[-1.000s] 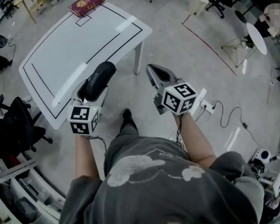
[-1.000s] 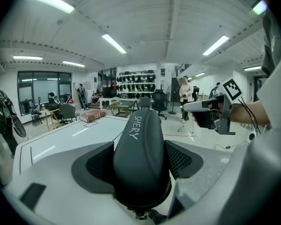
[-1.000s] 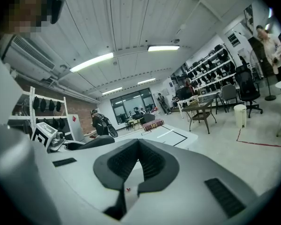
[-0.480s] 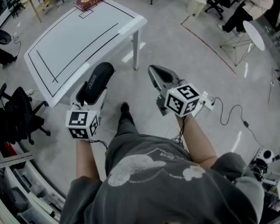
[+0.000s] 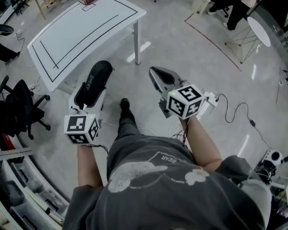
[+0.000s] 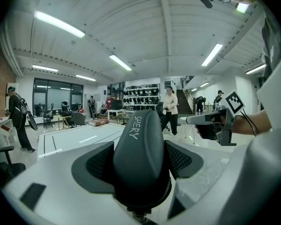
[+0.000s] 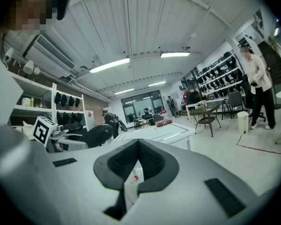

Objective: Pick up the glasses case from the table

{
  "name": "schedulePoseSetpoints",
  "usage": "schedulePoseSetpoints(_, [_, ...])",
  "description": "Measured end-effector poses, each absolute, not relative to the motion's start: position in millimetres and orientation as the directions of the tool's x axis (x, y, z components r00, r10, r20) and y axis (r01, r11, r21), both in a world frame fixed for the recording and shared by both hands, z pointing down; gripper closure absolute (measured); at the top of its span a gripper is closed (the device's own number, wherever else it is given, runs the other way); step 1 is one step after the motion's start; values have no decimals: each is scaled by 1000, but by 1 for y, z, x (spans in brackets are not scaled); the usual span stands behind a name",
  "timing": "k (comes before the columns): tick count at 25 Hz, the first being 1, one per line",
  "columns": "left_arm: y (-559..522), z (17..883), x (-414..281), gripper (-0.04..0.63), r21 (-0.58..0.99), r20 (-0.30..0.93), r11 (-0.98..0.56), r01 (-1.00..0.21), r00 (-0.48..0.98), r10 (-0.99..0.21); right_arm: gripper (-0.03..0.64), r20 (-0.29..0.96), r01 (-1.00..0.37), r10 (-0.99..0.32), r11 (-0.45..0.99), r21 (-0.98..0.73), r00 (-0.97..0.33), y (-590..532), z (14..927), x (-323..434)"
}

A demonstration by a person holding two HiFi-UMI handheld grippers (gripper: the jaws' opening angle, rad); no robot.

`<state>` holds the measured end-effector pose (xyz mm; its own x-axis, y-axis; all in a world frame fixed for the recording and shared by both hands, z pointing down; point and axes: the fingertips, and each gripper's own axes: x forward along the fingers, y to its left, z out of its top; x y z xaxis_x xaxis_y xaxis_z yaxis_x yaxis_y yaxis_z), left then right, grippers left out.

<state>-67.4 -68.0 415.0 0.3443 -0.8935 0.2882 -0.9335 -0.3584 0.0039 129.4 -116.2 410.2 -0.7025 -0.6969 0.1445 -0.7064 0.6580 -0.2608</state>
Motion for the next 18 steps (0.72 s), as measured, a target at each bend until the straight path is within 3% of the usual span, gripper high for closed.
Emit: schedulePoseSetpoints(18, [-9,436,-52,264,57,306,-332,-941,334,-892,618,194,-675,-649,681,-284,-736,-68,441,130])
